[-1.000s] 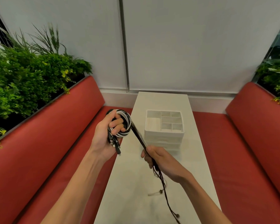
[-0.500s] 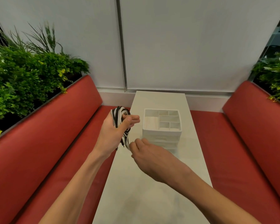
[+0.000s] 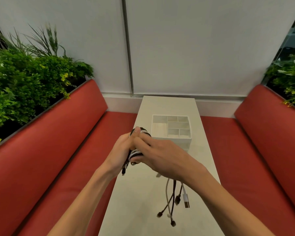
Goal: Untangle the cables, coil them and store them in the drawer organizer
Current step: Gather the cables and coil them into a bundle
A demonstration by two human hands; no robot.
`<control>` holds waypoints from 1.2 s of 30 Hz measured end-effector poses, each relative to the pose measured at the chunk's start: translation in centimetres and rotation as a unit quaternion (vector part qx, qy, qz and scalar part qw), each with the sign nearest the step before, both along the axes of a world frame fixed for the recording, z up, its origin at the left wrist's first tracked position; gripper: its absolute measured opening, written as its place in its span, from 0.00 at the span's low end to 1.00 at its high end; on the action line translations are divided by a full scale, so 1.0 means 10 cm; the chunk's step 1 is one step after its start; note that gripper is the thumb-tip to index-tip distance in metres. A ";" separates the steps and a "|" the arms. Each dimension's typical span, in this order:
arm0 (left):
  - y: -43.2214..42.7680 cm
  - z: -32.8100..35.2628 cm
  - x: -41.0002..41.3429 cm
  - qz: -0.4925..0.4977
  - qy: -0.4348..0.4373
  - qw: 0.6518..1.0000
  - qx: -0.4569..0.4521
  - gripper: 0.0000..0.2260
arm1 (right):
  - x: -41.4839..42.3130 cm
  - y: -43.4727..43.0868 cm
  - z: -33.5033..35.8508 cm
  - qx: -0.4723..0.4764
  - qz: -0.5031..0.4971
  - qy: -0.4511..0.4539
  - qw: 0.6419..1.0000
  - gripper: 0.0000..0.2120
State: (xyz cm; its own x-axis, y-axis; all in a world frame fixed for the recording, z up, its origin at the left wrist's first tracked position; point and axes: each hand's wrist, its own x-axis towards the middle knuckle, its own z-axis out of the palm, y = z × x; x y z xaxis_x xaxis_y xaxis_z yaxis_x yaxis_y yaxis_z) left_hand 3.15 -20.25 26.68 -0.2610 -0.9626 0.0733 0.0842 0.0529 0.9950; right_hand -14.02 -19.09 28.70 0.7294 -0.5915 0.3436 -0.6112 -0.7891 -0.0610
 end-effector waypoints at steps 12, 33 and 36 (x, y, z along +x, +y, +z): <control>0.09 0.09 0.00 -0.133 0.030 0.978 0.160 0.48 | -0.12 -0.11 0.00 0.077 -0.086 -0.038 0.993 0.19; -0.13 -0.09 0.10 -0.208 -0.051 0.967 0.138 0.49 | -0.12 -0.09 -0.31 0.182 -0.124 -0.134 0.966 0.29; -0.15 -0.07 0.08 -0.210 -0.135 0.964 0.089 0.28 | -0.15 -0.17 -0.30 0.194 -0.127 -0.098 0.968 0.24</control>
State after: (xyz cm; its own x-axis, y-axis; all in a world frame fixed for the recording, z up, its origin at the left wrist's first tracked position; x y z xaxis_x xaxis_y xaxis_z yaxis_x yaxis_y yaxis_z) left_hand 3.96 -21.77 25.95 -0.6172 -0.7585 -0.2093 -0.2024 -0.1040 0.9738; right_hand -15.57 -20.75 25.73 0.4872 -0.8550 0.1780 -0.7284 -0.5103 -0.4572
